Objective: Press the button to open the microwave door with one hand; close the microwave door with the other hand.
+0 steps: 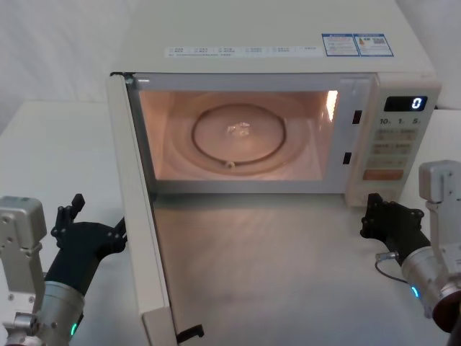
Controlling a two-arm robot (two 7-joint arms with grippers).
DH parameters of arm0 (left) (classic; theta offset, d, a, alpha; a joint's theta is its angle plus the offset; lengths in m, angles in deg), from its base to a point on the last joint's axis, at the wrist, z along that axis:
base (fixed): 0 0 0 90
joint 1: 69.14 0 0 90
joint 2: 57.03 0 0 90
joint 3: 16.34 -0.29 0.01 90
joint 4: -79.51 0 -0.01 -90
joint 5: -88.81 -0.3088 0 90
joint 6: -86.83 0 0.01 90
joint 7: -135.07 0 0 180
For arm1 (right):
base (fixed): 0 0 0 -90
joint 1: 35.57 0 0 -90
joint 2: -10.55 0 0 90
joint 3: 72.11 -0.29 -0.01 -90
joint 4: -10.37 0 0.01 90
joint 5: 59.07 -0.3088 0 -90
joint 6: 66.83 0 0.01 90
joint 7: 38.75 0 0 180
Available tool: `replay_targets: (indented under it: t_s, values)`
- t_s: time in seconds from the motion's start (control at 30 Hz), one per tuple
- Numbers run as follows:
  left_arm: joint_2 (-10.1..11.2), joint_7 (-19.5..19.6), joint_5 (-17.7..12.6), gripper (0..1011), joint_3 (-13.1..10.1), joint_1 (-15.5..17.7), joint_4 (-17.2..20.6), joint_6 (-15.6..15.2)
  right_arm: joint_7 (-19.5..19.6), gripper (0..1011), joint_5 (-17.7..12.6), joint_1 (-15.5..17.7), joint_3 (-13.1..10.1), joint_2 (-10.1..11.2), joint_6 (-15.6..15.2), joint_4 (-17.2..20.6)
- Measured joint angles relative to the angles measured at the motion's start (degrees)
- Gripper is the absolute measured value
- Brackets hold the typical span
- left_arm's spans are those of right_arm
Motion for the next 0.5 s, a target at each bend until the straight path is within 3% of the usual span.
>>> replay_targets:
  t_s: [0.3, 0.5]
  values:
    - [0.0, 0.0, 0.0, 1001, 0.0, 0.0, 0.0, 0.0, 0.5, 0, 0.8, 4.2, -0.4, 0.7, -3.2, 7.1]
    - [0.0, 0.0, 0.0, 1001, 0.0, 0.0, 0.0, 0.0, 1.4, 0, 1.6, 6.8, -0.8, 0.5, -3.6, 10.7]
